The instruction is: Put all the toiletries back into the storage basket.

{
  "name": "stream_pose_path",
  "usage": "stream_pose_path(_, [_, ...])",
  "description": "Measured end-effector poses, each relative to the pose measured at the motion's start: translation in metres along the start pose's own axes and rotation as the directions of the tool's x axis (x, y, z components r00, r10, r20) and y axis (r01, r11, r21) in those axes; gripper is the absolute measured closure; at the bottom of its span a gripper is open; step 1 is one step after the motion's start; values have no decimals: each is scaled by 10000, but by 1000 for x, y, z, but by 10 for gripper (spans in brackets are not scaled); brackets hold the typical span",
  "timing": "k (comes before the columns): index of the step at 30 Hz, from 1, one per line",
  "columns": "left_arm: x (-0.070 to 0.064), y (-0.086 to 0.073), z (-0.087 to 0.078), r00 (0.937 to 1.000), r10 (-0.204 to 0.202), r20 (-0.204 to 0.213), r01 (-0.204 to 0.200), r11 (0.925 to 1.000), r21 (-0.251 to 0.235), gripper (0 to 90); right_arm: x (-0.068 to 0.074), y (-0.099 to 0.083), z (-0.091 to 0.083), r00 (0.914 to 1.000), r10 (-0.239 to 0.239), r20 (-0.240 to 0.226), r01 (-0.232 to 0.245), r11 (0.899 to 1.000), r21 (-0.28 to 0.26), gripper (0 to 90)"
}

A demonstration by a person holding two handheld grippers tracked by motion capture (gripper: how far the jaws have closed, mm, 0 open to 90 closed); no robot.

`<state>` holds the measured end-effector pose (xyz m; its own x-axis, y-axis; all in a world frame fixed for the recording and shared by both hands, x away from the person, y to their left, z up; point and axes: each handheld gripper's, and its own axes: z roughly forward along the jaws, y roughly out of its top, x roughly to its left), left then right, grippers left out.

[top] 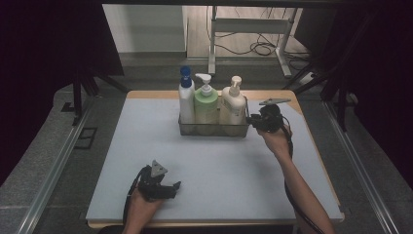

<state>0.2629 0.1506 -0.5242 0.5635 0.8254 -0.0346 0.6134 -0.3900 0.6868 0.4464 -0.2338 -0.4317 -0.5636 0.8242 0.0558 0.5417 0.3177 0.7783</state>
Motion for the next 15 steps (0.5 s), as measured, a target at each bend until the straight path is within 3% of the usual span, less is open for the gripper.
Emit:
stream_pose_path(3, [0, 0, 0, 10000, -1, 4, 1, 10000, 4, 121, -1, 2, 7, 9999, 80, -103, -80, 10000, -24, 816])
stream_pose_path(6, [0, 0, 0, 10000, -3, 2, 3, 10000, -1, 121, -3, 4, 14, 9999, 34, 122, -35, 9999, 107, 889])
stream_pose_path(15, [0, 0, 0, 10000, 32, -2, -32, 10000, 29, 121, -6, 11, 30, 9993, 80, 356, -93, 9992, 377, 900])
